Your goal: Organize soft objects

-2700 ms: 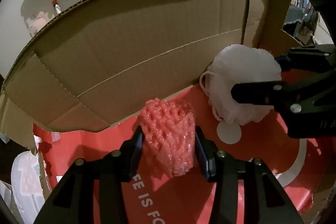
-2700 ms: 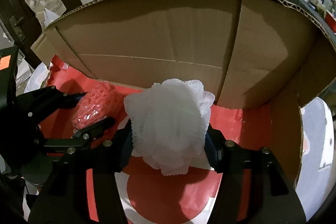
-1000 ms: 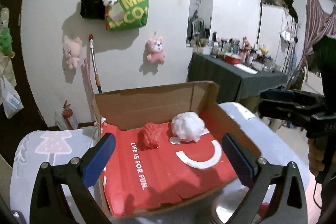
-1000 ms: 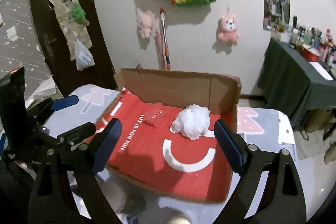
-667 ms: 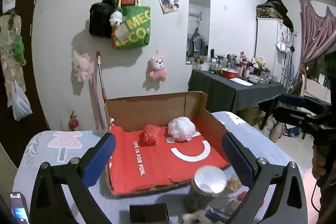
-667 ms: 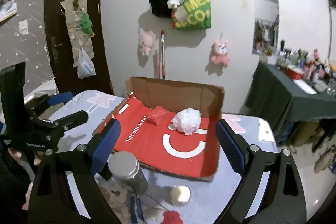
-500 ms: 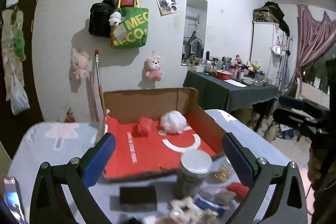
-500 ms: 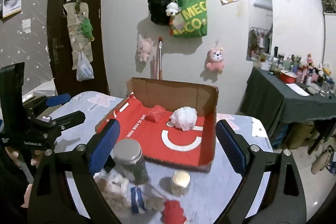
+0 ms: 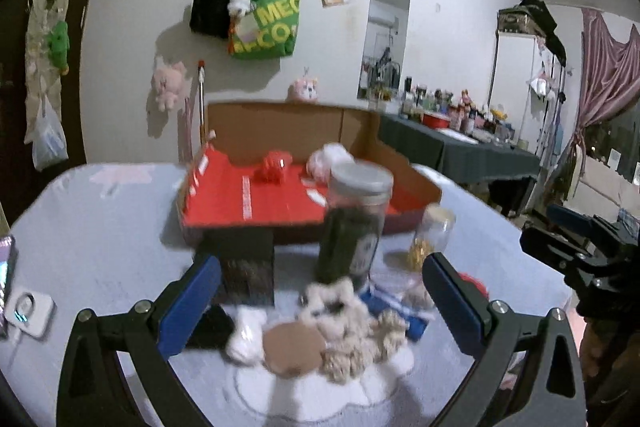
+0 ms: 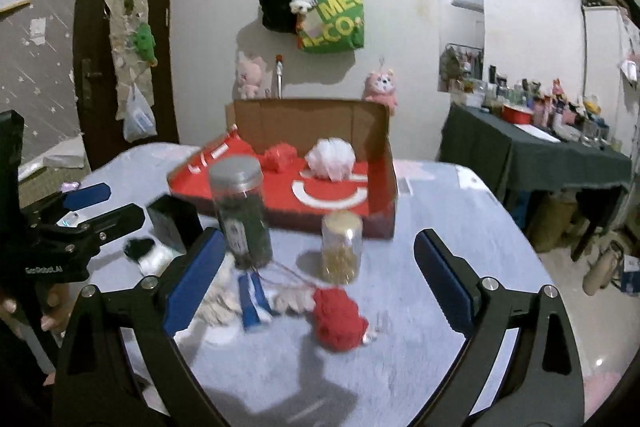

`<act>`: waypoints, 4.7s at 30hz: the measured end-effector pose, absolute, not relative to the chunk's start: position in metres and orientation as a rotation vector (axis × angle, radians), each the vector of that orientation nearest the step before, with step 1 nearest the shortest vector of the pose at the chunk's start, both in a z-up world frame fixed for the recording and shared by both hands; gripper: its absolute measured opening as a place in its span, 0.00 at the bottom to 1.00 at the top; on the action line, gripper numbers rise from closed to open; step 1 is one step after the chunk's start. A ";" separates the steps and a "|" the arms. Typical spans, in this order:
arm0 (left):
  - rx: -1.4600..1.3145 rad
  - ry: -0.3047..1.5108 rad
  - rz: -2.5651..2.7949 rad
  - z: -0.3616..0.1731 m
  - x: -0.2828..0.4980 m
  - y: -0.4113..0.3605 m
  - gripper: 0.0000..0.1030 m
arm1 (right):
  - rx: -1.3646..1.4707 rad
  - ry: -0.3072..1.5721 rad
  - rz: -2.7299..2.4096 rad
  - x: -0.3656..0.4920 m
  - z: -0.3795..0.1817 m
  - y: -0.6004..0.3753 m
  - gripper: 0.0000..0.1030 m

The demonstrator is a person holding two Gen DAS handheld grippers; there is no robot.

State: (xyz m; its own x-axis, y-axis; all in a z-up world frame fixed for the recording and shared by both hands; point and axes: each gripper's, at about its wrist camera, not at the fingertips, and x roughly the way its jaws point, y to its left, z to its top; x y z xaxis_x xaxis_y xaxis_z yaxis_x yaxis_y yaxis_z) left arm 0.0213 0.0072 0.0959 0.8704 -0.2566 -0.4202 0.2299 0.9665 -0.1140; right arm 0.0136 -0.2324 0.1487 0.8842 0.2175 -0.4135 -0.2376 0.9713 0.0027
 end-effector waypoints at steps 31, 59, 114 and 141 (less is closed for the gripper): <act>0.078 0.649 -0.381 0.028 0.044 -0.037 0.81 | 0.059 0.659 0.308 0.065 0.058 -0.267 0.85; -0.018 0.590 -0.455 0.060 0.048 -0.017 0.25 | 0.162 0.602 0.480 0.054 0.082 -0.244 0.39; -0.010 0.592 -0.228 0.063 0.100 0.137 0.25 | 0.221 0.740 0.401 0.105 0.072 -0.337 0.39; 0.052 0.608 -0.316 0.086 0.140 0.129 0.25 | 0.159 0.767 0.484 0.162 0.090 -0.322 0.39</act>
State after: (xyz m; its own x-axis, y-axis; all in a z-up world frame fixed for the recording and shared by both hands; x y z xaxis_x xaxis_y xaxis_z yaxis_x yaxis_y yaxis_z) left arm 0.1404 0.1286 0.0864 0.7742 -0.2769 -0.5691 0.3070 0.9506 -0.0448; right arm 0.1623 -0.3220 0.0898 0.6168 0.4754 -0.6273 -0.3621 0.8790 0.3102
